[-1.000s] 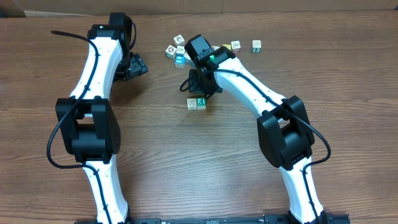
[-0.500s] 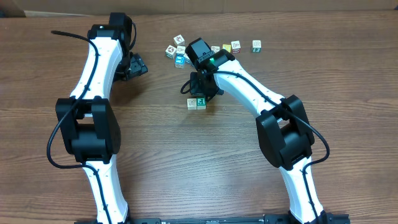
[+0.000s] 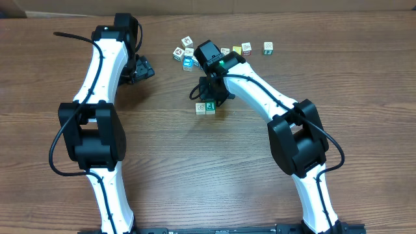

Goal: Form a horizontal line

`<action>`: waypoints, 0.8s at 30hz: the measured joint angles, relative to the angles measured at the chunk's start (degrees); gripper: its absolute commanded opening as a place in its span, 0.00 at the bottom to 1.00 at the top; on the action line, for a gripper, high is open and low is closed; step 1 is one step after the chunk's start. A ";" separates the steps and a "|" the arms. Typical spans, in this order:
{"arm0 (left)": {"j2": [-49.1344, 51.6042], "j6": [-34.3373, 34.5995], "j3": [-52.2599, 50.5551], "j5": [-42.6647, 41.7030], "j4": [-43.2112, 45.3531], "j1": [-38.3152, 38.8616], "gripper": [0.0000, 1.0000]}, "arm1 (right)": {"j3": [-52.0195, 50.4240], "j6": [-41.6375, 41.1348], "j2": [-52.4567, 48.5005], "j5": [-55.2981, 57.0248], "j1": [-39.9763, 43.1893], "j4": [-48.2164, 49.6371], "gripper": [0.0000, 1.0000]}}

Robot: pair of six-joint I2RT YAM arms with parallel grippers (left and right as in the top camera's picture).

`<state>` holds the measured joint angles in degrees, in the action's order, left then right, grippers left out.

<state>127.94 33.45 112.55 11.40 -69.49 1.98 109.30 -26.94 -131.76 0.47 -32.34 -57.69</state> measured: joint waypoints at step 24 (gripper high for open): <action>0.00 0.00 0.00 0.00 0.00 0.00 1.00 | 0.09 0.72 0.00 -0.90 0.44 1.09 0.04</action>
<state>127.94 33.45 112.55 11.40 -69.49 1.98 109.38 -26.22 -131.76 -0.43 -31.90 -56.60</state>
